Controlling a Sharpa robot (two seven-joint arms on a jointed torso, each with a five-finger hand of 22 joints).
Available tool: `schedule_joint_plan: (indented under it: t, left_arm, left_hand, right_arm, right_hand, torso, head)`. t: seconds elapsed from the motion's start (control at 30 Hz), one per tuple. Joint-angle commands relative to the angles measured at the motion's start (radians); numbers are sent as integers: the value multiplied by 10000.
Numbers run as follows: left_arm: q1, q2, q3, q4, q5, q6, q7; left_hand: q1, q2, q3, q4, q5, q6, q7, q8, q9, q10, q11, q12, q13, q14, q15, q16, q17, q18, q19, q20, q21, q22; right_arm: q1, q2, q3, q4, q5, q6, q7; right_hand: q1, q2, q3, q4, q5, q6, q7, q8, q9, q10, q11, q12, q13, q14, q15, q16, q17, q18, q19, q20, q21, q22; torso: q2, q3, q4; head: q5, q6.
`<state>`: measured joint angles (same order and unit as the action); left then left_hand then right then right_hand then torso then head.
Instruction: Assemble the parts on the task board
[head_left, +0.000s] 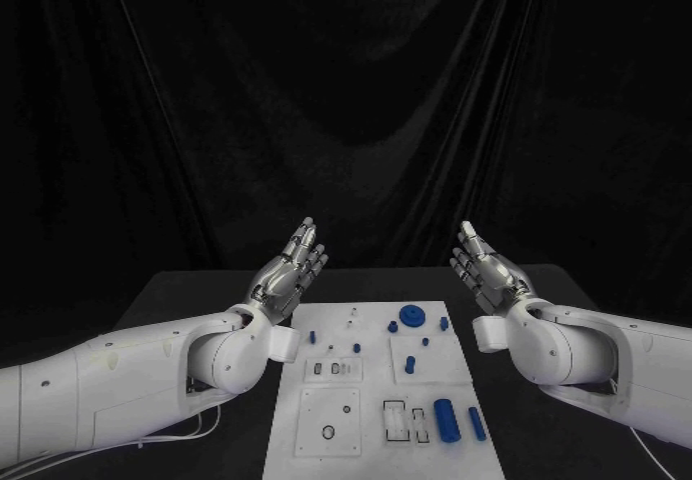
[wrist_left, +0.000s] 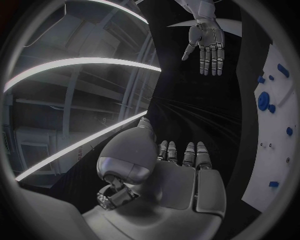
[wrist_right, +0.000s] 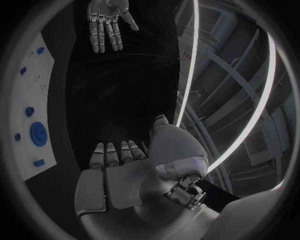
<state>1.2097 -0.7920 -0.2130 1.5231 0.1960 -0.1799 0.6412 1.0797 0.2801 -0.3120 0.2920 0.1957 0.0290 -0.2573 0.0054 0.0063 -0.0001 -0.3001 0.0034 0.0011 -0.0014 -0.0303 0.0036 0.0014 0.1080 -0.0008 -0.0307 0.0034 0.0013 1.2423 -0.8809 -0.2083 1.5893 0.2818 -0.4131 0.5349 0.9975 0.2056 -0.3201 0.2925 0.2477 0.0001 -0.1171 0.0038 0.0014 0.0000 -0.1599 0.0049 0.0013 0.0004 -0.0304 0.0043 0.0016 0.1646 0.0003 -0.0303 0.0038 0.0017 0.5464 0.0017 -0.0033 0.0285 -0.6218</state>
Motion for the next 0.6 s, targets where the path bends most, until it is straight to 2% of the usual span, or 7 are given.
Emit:
schedule_joint_plan:
  t: [0.03, 0.13, 0.3, 0.37, 0.47, 0.5, 0.6]
  left_arm:
    - [-52, -24, 9, -14, -274, 668, 566]
    - [-91, -78, 9, -26, -281, 965, 624]
    - [-140, -295, 8, -7, -285, 1391, 558]
    - [-160, -391, 8, -30, -286, 1562, 529]
    - [-192, -475, 8, -85, -286, 1729, 478]
    - [-211, -505, 8, -116, -286, 1825, 435]
    - [-276, -596, 8, -157, -287, 2080, 341]
  left_hand:
    - [276, -13, 118, -15, 303, 101, 56, 34, 23, 1, 107, -34, -11, 14, -1574, -36, -14, 213, 8, -969, -34, -13]
    - [482, 5, 203, -7, 520, 219, 262, 57, 44, 1, 282, -34, -11, 14, -1434, -36, -14, 276, 8, -761, -34, -13]
    - [765, 46, 369, -1, 1065, 299, 582, 69, 55, 1, 715, -34, -11, 14, -662, -36, -14, 476, 8, 232, -34, -13]
    - [931, 47, 465, -2, 1342, 309, 568, 71, 56, 1, 826, -34, -11, 14, -358, -36, -14, 539, 8, 615, -34, -13]
    - [1077, 52, 552, 0, 1709, 311, 569, 71, 56, 1, 865, -34, -11, 14, -215, -36, -14, 603, 8, 808, -34, -13]
    - [1195, 42, 607, -3, 1936, 322, 578, 73, 59, 1, 903, -34, -11, 14, -160, -36, -14, 631, 32, 876, -8, 6]
    - [1396, 53, 708, -5, 2236, 331, 638, 75, 60, 1, 799, -34, -11, 14, -69, -36, -14, 652, 48, 986, 7, 15]
  right_arm:
    - [23, -37, 9, 45, 65, 650, -461]
    - [36, -60, 9, 51, 66, 958, -631]
    - [162, -91, 10, 22, 46, 1130, -660]
    - [300, -107, 10, -58, -11, 1298, -716]
    - [515, -104, 10, -229, -57, 1672, -912]
    - [617, -72, 10, -347, -77, 1900, -951]
    - [809, 83, 10, -683, -397, 2367, -1029]
  right_hand:
    - [183, -32, -60, -25, -60, 42, 303, -13, 4, 0, 306, -49, -13, -4, -1153, -43, -16, 132, -3, 36, -38, -17]
    - [250, -77, -73, -20, -119, 150, 730, 65, 46, 8, 773, 34, 17, -4, -298, -43, -16, 80, -3, 703, -38, -17]
    - [140, -427, -100, -11, -313, 1119, 1720, 847, 333, 431, 2630, 1095, 267, 344, 2471, 407, 201, -190, 622, 3169, 414, 275]
    - [143, -537, -48, -1, -298, 2111, 2381, 1540, 572, 1489, 2899, 2426, 587, 2067, 2755, 1749, 749, -287, 2610, 3335, 1636, 924]
    - [410, -830, 130, -45, -410, 2851, 2186, 2068, 726, 2511, 3364, 3669, 786, 5242, 2675, 3532, 1389, -272, 6030, 3213, 3466, 1705]
    - [840, -1132, 266, -249, -539, 4254, 2769, 2942, 1059, 3187, 3049, 4386, 918, 6690, 2349, 4140, 1591, -37, 7158, 3145, 4021, 1891]
    - [2111, -1648, 741, -564, -365, 5655, 2565, 3548, 1293, 4918, 2925, 5117, 1057, 9206, 1469, 4894, 1770, 209, 9144, 2552, 4871, 2104]
  torso:
    - [-2, 1, -1]
    - [-1, -3, -3]
    - [-3, -9, -3]
    - [-5, -4, -4]
    - [-3, -9, -2]
    - [-2, -6, -2]
    - [1, -4, -13]
  head:
    - [-16, -73]
    - [-26, -122]
    - [-92, -252]
    - [-118, -321]
    - [-112, -443]
    - [-111, -485]
    - [-94, -605]
